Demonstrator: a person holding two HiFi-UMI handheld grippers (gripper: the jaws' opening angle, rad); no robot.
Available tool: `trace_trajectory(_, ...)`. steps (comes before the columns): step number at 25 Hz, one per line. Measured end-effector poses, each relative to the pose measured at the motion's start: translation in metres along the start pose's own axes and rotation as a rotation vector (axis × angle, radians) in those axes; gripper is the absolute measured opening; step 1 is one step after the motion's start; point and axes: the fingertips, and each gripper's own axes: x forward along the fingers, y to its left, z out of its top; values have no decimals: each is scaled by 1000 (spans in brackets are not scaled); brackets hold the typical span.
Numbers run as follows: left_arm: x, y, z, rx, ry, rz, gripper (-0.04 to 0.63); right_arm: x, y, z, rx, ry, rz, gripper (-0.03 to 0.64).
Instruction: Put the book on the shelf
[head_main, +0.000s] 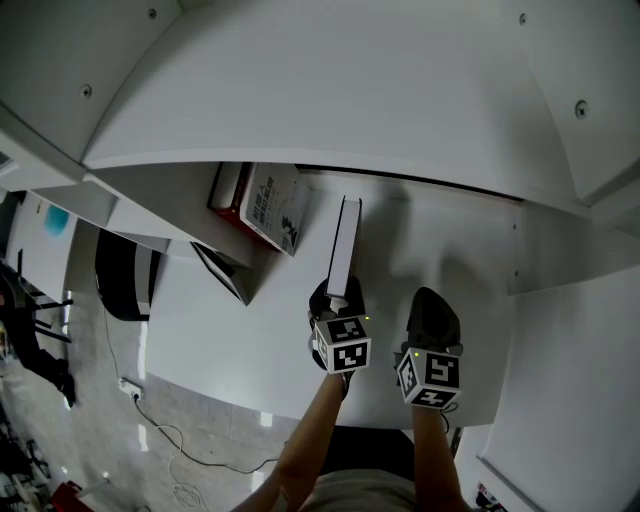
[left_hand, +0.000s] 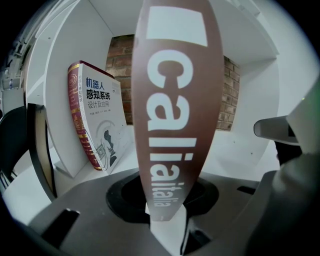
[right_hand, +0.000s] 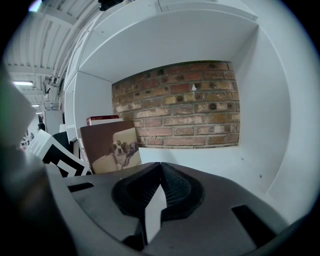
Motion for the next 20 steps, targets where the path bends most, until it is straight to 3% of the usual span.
trace_trajectory(20, 36, -1, 29, 28, -14, 3, 149, 9, -15, -1, 5, 10, -17, 17)
